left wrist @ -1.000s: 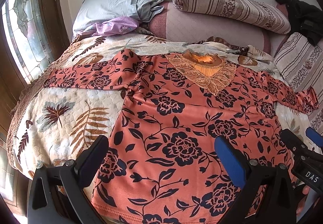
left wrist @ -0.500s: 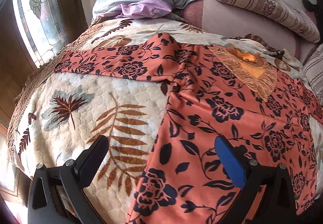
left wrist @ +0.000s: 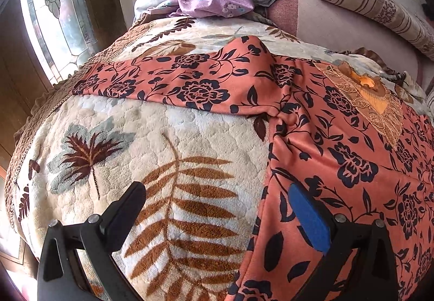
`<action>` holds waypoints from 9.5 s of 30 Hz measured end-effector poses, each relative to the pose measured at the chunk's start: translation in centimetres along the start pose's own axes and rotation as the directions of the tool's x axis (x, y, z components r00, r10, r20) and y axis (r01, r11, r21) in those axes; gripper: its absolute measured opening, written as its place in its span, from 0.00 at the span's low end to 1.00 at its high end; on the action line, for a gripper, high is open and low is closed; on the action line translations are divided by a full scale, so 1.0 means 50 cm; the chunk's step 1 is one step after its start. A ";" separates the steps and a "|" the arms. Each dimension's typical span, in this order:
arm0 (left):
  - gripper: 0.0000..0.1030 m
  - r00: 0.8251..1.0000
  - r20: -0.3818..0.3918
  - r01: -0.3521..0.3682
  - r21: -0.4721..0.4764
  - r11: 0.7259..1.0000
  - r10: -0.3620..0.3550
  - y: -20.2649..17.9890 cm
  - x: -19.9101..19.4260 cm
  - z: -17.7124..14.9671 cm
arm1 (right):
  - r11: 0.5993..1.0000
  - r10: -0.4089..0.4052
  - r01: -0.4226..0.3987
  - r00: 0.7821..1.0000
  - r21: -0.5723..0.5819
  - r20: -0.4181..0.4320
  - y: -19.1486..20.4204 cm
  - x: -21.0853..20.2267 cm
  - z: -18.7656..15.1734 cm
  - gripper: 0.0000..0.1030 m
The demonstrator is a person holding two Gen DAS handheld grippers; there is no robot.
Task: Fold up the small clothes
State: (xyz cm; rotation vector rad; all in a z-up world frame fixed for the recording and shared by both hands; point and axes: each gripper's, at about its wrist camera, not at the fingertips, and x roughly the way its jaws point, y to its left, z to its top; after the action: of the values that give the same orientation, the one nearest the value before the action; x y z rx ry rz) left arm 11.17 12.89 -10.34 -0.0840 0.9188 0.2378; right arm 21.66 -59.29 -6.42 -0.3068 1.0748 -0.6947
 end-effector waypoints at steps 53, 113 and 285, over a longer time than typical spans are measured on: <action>1.00 0.972 0.143 0.211 -0.181 0.961 -0.187 0.078 -0.069 0.030 | 0.498 0.817 -0.861 0.505 0.102 0.279 0.166 -0.561 0.245 0.05; 0.99 0.998 -0.058 0.030 0.007 1.000 -0.030 -0.195 0.108 0.184 | 0.035 0.977 -0.915 0.116 0.402 0.180 0.429 -0.111 0.121 0.88; 0.79 0.977 -0.077 0.206 0.066 0.976 -0.201 -0.153 0.143 0.245 | 0.164 0.972 -0.911 0.215 0.377 0.099 0.509 -0.174 0.082 0.84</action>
State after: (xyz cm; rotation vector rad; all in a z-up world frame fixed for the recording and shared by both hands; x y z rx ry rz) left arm 26.66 8.78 -8.83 -0.1187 0.9798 0.0103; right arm 32.09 -34.92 -12.42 0.8023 1.0235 0.3113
